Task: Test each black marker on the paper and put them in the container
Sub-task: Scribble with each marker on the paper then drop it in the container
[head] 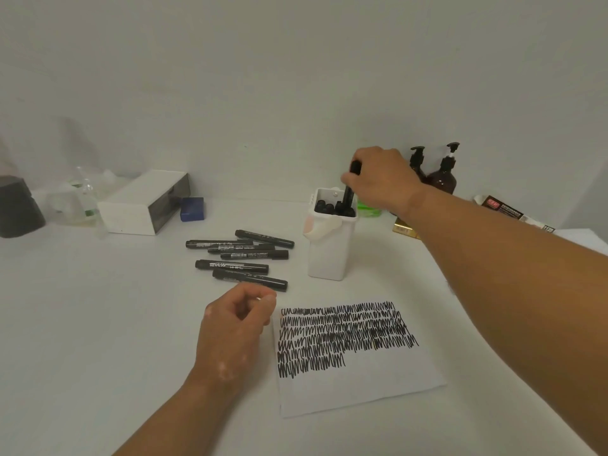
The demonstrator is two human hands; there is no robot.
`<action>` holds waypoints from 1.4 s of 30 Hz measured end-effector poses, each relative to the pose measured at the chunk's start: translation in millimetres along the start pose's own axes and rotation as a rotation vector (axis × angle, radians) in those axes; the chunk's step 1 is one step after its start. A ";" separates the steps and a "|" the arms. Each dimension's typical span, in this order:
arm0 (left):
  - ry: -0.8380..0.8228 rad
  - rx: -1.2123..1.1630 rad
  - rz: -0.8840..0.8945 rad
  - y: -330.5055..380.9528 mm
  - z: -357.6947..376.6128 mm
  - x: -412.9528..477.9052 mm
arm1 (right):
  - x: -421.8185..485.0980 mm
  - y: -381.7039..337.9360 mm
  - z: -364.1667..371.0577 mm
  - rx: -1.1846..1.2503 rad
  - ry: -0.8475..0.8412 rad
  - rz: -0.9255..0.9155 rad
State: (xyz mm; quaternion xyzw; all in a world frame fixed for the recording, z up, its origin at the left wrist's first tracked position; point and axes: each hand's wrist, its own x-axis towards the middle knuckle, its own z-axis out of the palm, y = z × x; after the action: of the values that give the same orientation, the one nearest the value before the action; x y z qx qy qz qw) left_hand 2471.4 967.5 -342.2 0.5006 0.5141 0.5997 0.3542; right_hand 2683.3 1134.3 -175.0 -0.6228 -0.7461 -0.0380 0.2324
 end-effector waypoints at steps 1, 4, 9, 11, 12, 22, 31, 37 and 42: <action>-0.002 0.000 -0.004 -0.1 0.1 0.1 | 1.5 -0.3 4.8 -0.035 -0.027 -0.004; -0.005 0.003 -0.011 0.1 0.9 0.1 | 4.1 -0.2 15.6 -0.078 -0.063 -0.024; -0.002 -0.001 -0.008 0.7 2.0 0.1 | 5.8 0.4 26.4 -0.134 -0.035 -0.043; -0.005 0.007 -0.003 1.2 2.1 -0.1 | 7.9 -0.8 29.4 -0.157 -0.005 -0.031; -0.004 0.008 -0.004 1.1 2.0 0.0 | 8.7 -1.3 30.9 -0.157 0.008 -0.019; -0.009 0.013 -0.013 0.7 1.7 0.5 | 10.3 6.4 28.0 -0.058 -0.065 0.112; -0.019 0.022 -0.022 2.8 0.9 -0.3 | -89.8 24.5 3.3 0.422 0.173 0.156; -0.046 0.042 -0.021 6.1 2.5 -1.7 | -187.7 43.4 35.2 0.554 -0.084 0.223; -0.092 0.108 0.007 9.4 2.8 -6.4 | -214.9 45.5 61.3 0.549 -0.122 0.157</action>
State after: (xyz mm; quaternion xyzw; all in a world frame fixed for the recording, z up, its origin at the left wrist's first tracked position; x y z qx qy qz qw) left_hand 2476.5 960.2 -334.7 0.5477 0.5271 0.5489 0.3478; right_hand 2733.1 969.7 -324.8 -0.5936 -0.6906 0.2211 0.3491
